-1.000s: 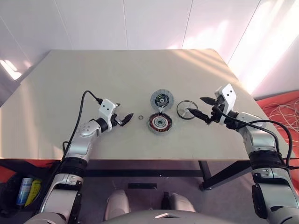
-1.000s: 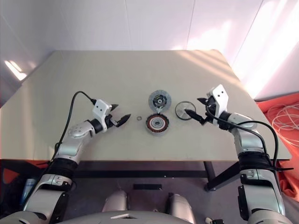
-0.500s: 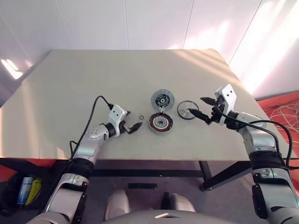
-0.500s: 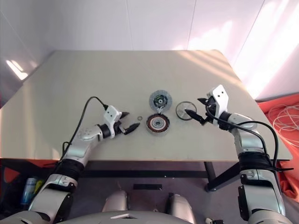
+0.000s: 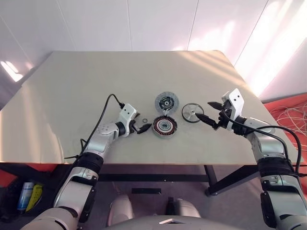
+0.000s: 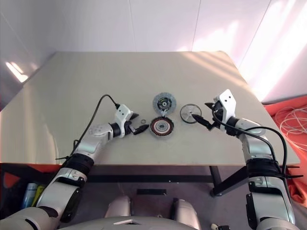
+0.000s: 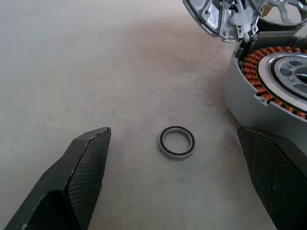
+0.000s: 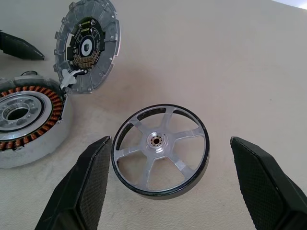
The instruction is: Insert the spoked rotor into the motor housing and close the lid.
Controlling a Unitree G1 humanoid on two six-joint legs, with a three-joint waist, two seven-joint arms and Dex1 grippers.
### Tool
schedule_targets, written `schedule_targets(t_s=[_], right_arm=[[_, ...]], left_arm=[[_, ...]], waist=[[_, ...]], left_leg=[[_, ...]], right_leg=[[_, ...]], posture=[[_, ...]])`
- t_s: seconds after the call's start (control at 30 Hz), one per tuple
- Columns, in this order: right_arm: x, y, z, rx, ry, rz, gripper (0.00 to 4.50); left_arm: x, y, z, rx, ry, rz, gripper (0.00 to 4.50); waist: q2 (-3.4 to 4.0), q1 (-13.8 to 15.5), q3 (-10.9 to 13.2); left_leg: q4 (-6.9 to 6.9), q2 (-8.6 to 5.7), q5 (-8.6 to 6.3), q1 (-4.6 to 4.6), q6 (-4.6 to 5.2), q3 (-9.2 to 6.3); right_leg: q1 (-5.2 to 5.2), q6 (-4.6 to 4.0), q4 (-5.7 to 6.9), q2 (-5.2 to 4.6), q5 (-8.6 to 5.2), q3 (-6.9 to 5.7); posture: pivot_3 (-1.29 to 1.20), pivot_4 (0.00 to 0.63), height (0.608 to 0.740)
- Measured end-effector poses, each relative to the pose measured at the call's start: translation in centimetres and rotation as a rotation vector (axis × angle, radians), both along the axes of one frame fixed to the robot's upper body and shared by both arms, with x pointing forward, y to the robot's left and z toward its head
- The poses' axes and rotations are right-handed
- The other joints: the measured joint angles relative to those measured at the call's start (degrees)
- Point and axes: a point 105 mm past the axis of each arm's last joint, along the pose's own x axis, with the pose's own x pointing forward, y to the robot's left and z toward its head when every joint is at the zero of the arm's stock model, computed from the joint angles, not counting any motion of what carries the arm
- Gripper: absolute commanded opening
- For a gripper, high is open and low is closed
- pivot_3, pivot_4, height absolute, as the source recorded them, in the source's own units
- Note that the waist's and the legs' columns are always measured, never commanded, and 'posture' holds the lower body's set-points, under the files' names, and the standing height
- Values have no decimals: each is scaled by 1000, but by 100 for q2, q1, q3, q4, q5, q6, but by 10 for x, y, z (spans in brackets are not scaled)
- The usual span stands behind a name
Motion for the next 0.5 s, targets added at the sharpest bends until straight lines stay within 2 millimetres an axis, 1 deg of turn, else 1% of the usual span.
schedule_targets(t_s=[0.33,0.43,0.5], right_arm=[[1,-2,1,-4,-6,-12,4459],[1,-2,1,-5,-9,-16,4459],[1,-2,1,-5,-10,-18,4459]], left_arm=[[-4,1,-5,53,-15,-23,4484],[-4,2,-7,58,-20,-23,4484],[-3,2,-8,63,-21,-18,4484]], waist=[[17,-4,-11],[22,-10,-15],[24,-15,-16]], left_leg=[[-1,0,-1,5,1,1],[-1,0,-1,20,1,1],[-7,0,-1,50,1,3]], right_leg=[[10,0,-1,0,0,0],[23,1,-2,0,-1,0],[49,3,-9,1,-2,0]], posture=[[0,0,740],[0,0,740],[0,0,740]])
